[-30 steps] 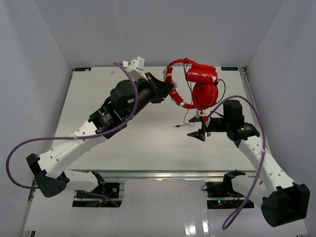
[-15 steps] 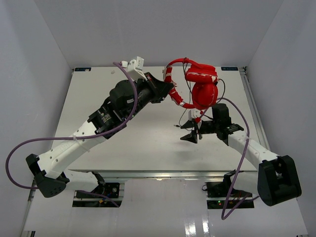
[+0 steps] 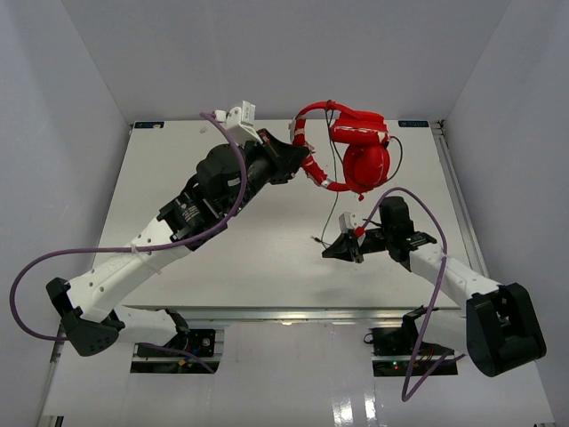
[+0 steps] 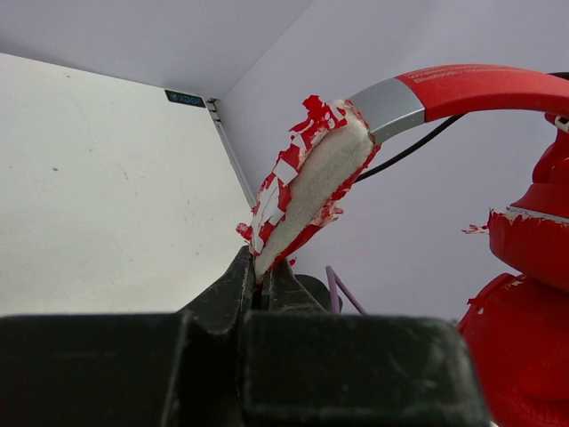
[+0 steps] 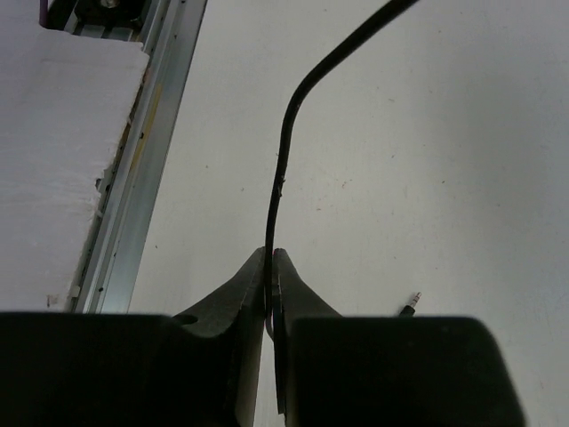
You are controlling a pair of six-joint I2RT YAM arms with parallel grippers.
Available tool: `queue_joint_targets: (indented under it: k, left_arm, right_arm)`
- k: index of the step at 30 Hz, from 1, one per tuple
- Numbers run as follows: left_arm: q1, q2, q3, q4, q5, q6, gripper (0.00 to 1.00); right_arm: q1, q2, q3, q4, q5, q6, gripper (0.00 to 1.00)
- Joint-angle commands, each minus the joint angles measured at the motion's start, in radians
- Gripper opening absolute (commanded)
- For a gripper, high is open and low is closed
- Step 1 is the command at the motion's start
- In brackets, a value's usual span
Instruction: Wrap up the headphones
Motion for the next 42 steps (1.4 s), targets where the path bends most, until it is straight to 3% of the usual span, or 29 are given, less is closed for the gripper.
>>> queue_joint_targets:
  k: [1, 7, 10, 14, 21, 28, 32, 36, 42]
  left_arm:
    - [-0.003, -0.048, 0.043, 0.074, -0.109, -0.004, 0.00]
    - [0.003, -0.031, -0.020, 0.111, -0.316, 0.118, 0.00]
    - [0.008, 0.003, -0.058, 0.168, -0.379, 0.162, 0.00]
    - [0.014, 0.076, -0.038, 0.160, -0.445, 0.216, 0.00]
    - [0.056, 0.278, 0.097, 0.180, -0.423, 0.249, 0.00]
    - [0.081, 0.499, 0.227, 0.152, -0.361, 0.226, 0.00]
    - [0.086, 0.592, 0.248, 0.136, -0.245, 0.217, 0.00]
    - [0.085, 0.636, 0.207, 0.157, -0.160, 0.192, 0.00]
    - [0.085, 0.592, 0.023, 0.273, -0.078, 0.210, 0.00]
  right_arm:
    - [0.025, -0.106, 0.077, -0.150, 0.172, -0.006, 0.08]
    - [0.028, -0.295, 0.215, -0.548, 0.432, -0.142, 0.08]
    - [0.019, -0.307, 0.281, -0.657, 0.510, -0.198, 0.08]
    - [-0.015, -0.323, 0.341, -0.770, 0.520, -0.243, 0.08]
    - [-0.011, -0.306, 0.482, -0.933, 0.546, -0.363, 0.08]
    - [0.022, -0.336, 0.635, -1.006, 0.721, -0.484, 0.08]
    - [0.025, -0.319, 0.691, -1.018, 0.776, -0.532, 0.08]
    - [0.025, -0.306, 0.733, -1.009, 0.827, -0.565, 0.08]
    - [0.025, -0.344, 0.720, -0.777, 1.016, -0.573, 0.08]
